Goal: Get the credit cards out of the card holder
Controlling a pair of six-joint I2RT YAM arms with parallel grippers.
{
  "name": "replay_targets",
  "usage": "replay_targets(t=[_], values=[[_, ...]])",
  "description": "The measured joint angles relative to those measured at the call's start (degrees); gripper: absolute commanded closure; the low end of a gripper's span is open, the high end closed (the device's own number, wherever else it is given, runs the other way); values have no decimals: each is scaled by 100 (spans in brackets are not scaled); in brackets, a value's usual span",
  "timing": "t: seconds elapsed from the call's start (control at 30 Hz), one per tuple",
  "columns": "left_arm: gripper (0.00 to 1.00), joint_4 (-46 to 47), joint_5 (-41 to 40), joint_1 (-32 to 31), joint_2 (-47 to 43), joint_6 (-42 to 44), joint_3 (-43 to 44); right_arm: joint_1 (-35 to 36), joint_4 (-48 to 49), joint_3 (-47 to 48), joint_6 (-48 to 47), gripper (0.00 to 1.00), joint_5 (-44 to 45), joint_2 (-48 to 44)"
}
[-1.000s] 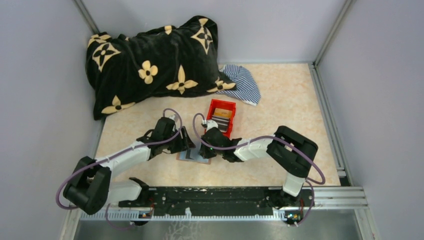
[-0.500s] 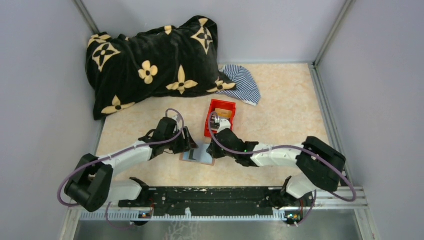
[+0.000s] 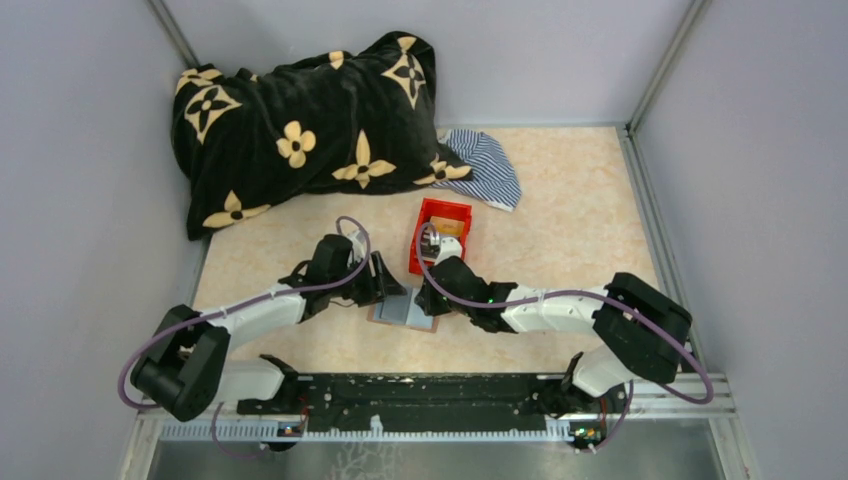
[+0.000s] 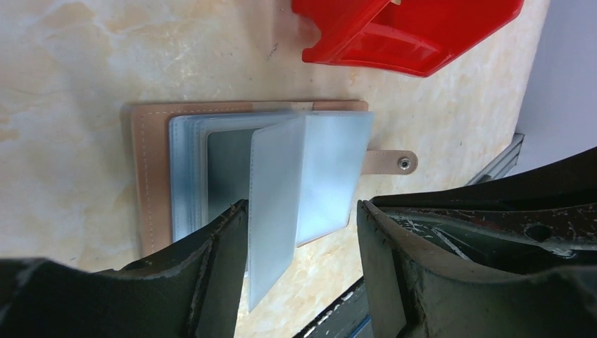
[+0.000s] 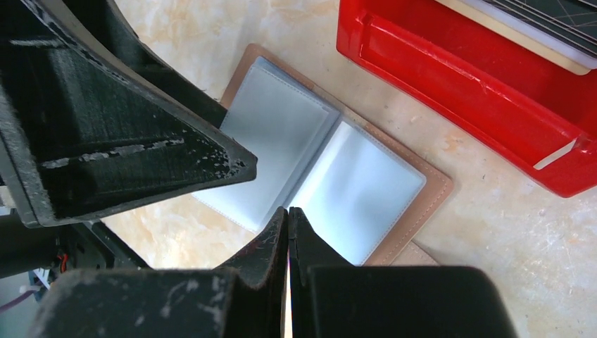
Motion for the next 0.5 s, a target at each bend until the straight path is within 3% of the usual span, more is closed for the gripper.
replay_targets(t=[0.5], values=[[38,605,522,-2,214,-251,-170,-22,-81,107,-13,100,37,-2]])
